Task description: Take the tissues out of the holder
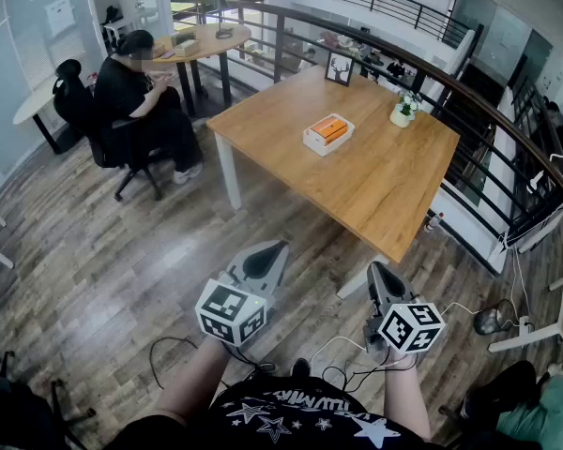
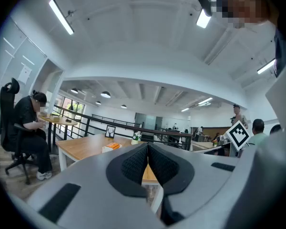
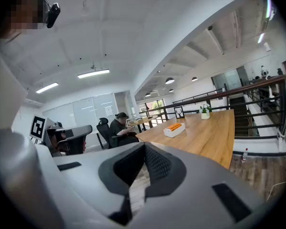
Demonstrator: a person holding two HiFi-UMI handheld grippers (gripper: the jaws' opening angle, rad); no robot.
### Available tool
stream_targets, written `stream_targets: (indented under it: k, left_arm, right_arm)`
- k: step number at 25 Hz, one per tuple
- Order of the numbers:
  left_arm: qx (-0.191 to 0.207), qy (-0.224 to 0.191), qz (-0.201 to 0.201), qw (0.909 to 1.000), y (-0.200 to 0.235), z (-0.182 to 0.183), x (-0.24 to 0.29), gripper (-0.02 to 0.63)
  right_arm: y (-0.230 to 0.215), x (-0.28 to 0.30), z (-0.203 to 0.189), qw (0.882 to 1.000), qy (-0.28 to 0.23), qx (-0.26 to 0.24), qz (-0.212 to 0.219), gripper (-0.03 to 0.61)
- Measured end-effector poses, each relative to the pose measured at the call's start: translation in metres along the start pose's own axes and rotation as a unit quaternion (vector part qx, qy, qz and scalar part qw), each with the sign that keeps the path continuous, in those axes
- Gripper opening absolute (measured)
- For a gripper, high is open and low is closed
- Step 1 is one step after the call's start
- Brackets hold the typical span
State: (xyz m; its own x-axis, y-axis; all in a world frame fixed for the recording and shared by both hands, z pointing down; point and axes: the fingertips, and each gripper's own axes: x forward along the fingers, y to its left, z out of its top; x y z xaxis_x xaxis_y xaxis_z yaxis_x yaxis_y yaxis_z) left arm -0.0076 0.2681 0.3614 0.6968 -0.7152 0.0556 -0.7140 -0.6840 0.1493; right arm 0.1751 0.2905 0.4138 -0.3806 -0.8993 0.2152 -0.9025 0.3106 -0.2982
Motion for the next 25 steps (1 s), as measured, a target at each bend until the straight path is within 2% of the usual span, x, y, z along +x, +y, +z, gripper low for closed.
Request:
stream_targets:
  k: [8, 15, 20, 25]
  left_arm:
    - [0.043, 0.016, -0.004, 0.9989, -0.013, -0.008, 0.002, 0.014]
    - [0.040, 0.020, -0.001, 0.9990, -0.009, -0.012, -0.002, 0.012]
    - [0.027, 0.026, 0.014, 0.9992, 0.003, -0.023, -0.012, 0.012]
    - [0.034, 0.028, 0.011, 0.9989, 0.003, -0.028, -0.024, 0.012]
  right_arm:
    - [0.002, -0.002, -0.003, 1.000, 0.005, -0.003, 0.001, 0.017]
    - [0.008, 0.007, -0.008, 1.000, 0.012, -0.006, 0.009, 0.017]
    - [0.024, 0.011, -0.014, 0.999, 0.011, -0.015, 0.035, 0.017]
    - [0.034, 0.006, -0.026, 0.999, 0.014, -0.007, 0.031, 0.017]
